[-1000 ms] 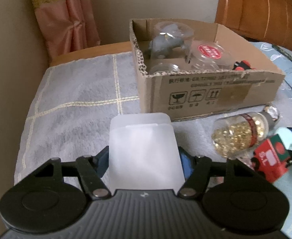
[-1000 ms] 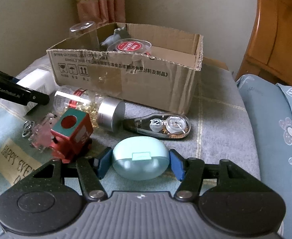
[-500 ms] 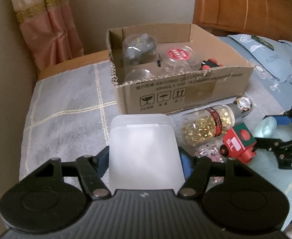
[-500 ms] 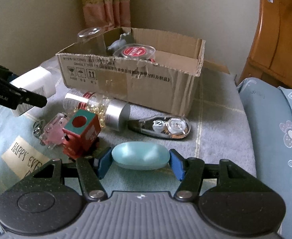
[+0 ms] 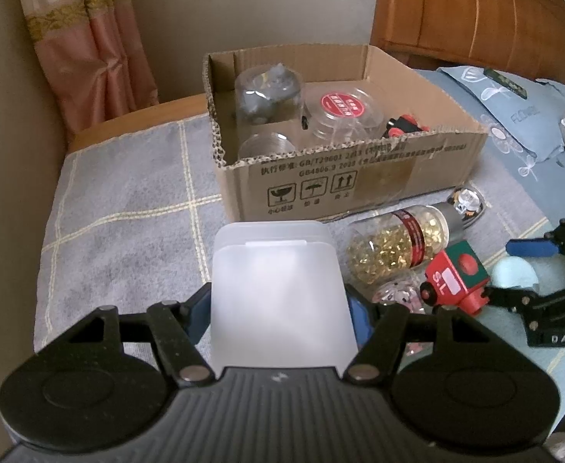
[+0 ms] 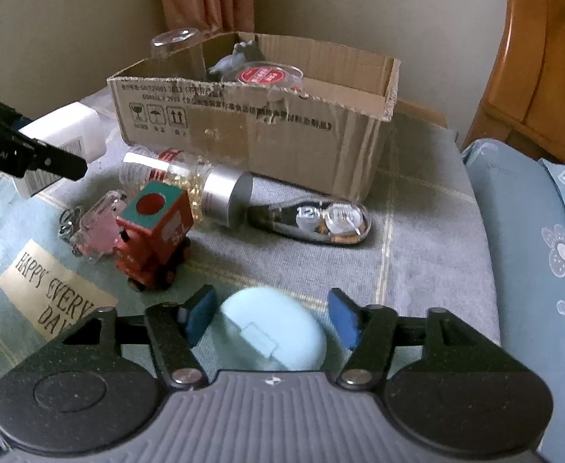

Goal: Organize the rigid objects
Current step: 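Carry the white bottle and mint-green case into the cardboard box and release both, then move both tools back over the pink keychain and tape dispenser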

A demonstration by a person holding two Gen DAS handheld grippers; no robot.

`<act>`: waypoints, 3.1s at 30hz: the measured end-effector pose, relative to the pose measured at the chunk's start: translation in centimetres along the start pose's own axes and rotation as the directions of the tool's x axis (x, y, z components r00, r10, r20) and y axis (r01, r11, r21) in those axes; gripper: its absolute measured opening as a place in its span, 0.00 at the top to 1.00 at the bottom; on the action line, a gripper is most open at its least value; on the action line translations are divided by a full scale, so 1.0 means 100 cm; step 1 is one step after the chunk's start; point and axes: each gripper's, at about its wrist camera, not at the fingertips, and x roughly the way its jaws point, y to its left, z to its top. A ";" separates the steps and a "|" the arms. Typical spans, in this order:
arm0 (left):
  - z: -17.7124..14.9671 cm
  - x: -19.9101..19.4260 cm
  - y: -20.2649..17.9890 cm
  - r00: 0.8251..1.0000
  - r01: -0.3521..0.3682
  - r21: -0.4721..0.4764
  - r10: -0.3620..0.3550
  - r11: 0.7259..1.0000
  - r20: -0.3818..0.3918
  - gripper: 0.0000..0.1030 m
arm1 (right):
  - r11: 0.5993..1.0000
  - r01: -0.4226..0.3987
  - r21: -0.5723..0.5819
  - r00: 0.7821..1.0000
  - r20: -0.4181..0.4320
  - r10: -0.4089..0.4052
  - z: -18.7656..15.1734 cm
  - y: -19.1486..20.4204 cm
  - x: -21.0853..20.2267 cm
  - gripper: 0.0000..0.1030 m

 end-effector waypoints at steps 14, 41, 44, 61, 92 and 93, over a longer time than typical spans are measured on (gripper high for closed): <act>0.017 -0.014 -0.011 0.998 0.044 0.088 -0.040 0.995 -0.039 0.34 | 0.999 -0.046 -0.022 0.999 0.004 0.046 0.014 -0.006 -0.017 0.38; 0.191 0.011 -0.042 0.997 0.070 0.193 -0.077 0.979 0.027 0.34 | 1.000 0.004 -0.017 0.978 0.208 0.000 0.160 -0.049 0.005 0.18; 0.201 0.026 -0.043 0.998 0.062 0.190 -0.064 0.980 0.004 0.34 | 1.000 -0.027 0.006 0.979 0.204 0.026 0.158 -0.055 0.005 0.17; 0.249 0.083 -0.058 1.000 -0.004 0.139 0.001 0.990 0.026 0.10 | 0.998 -0.061 0.028 0.974 0.219 0.053 0.127 -0.054 -0.027 0.04; 0.085 -0.019 -0.047 0.990 -0.058 0.098 0.045 0.993 0.133 0.06 | 0.984 0.093 0.155 0.993 0.053 -0.102 0.044 -0.034 -0.014 0.00; 0.076 -0.016 -0.046 0.990 -0.070 0.086 0.059 0.994 0.130 0.06 | 0.983 0.107 0.147 0.992 0.048 -0.115 0.040 -0.032 -0.013 0.00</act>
